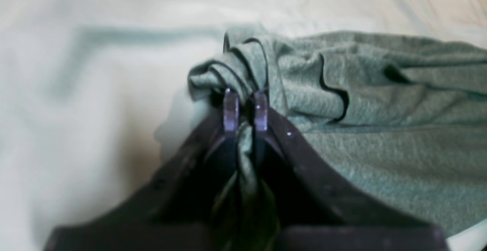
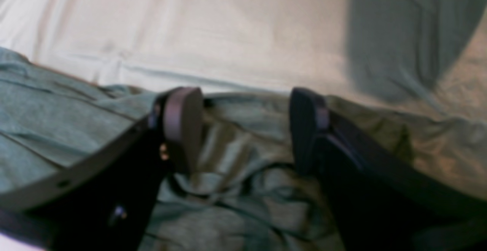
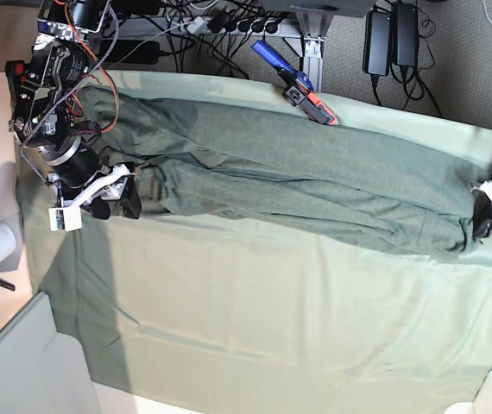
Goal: Fold the T-shirt properly
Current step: 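Lift the shirt end with the left gripper and fold it toward the right gripper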
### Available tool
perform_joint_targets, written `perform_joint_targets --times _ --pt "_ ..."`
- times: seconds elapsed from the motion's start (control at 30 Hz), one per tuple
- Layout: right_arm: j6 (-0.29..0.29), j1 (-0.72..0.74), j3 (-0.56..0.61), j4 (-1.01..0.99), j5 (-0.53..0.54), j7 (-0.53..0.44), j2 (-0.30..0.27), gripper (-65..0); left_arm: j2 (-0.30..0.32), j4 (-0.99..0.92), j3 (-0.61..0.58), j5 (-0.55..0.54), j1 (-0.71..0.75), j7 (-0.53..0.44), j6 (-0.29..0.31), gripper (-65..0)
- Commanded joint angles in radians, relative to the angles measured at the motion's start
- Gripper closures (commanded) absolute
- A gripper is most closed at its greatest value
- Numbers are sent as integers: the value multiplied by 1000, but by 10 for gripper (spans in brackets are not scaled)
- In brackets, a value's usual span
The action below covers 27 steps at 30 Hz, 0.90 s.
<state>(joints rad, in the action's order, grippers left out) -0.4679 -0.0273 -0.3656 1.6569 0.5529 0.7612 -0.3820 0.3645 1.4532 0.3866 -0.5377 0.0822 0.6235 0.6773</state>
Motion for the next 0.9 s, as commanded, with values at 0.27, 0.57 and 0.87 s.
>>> perform_joint_targets --times 0.27,0.57,0.87 --pt "0 19 -8 19 16 -21 -14 -360 73 16 6 64 -65 -37 -11 0" --pt "-1 19 -8 19 16 -21 -14 -360 33 269 -70 69 -13 -36 21 0" --pt "-1 21 -8 19 16 -24 -14 -360 -7 446 -348 217 7 -24 -37 0"
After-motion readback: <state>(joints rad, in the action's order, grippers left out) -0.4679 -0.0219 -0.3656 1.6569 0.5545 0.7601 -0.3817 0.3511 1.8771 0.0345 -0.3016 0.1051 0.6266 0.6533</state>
